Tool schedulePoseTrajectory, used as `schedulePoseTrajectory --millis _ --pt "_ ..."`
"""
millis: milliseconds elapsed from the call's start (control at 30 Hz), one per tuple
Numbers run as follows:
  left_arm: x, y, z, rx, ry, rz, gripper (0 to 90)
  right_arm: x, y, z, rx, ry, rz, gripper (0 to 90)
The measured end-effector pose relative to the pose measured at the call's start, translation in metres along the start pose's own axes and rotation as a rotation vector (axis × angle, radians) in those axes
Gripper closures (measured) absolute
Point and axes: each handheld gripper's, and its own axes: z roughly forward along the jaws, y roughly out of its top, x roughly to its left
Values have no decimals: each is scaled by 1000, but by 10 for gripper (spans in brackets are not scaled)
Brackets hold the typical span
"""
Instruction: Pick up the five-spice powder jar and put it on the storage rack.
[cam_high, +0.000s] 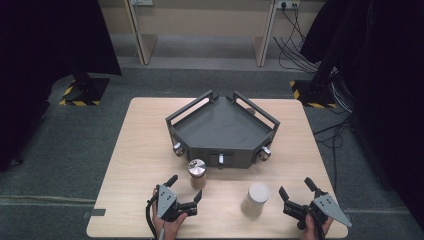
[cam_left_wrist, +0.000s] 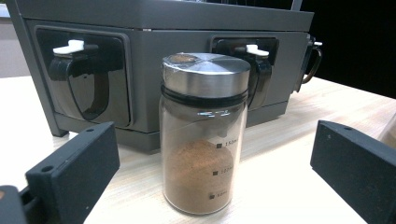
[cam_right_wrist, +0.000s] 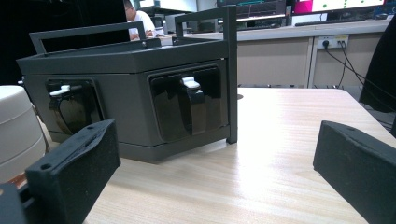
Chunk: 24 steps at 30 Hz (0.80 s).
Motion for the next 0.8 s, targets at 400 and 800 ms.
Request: schedulePoseTrajectory --millis 400,800 --pt "0 0 0 -2 -1 0 11 0 0 0 0 0 0 9" --pt "1 0 1 -3 6 -16 5 -1 0 0 -3 -1 0 9"
